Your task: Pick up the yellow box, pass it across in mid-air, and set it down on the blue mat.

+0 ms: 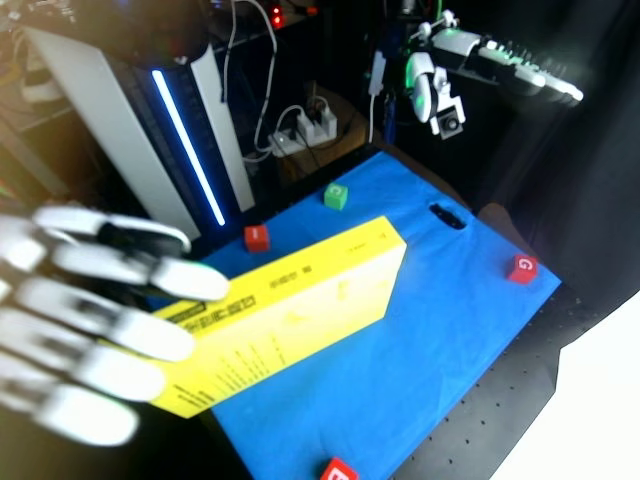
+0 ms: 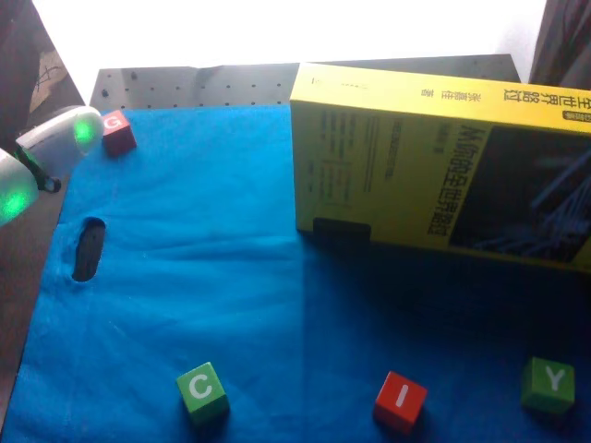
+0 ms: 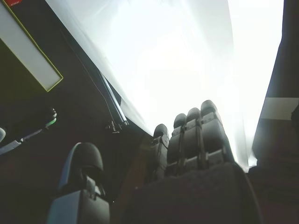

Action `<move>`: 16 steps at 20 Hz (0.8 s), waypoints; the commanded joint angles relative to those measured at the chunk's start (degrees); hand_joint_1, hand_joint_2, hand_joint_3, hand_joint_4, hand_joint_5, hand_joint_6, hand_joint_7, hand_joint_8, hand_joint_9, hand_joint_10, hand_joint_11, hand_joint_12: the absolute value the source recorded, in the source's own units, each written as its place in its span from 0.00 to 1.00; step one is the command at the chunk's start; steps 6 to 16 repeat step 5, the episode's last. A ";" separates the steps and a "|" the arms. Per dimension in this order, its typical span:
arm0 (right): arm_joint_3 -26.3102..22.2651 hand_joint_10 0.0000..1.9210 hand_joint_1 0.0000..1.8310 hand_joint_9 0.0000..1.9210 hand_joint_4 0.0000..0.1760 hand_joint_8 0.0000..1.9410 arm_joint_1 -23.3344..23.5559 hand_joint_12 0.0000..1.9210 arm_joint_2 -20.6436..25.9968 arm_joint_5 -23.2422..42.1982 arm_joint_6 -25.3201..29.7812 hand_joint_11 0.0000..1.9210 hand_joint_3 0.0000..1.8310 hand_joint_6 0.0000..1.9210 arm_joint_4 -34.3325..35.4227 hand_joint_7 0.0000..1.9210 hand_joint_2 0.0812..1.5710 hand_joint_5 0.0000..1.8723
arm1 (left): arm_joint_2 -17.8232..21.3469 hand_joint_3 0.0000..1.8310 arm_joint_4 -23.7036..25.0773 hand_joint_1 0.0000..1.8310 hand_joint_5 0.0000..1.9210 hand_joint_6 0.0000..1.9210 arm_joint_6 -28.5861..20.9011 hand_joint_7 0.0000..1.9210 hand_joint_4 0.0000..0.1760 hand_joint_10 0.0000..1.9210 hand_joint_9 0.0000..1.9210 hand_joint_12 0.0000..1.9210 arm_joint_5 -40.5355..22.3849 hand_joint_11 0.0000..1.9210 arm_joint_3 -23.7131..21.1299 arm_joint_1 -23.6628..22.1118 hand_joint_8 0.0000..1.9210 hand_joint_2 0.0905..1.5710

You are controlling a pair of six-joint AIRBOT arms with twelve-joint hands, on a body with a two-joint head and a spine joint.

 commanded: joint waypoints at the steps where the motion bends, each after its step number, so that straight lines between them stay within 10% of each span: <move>1: -0.23 0.00 0.12 0.00 0.28 0.00 0.13 0.00 0.44 9.79 0.10 0.00 0.01 0.00 0.17 0.00 0.76 0.00 | 0.19 0.01 1.07 0.14 0.00 0.00 -0.06 0.00 0.75 0.00 0.00 0.00 -8.06 0.00 -0.23 -0.28 0.00 0.79; 16: -0.86 0.00 0.24 0.00 0.40 0.00 -0.63 0.00 1.00 13.43 0.10 0.00 0.02 0.00 0.15 0.00 0.83 0.00 | 0.69 0.01 1.49 0.14 0.00 0.00 -0.05 0.00 0.79 0.00 0.00 0.00 -9.52 0.00 -0.38 -0.25 0.00 0.84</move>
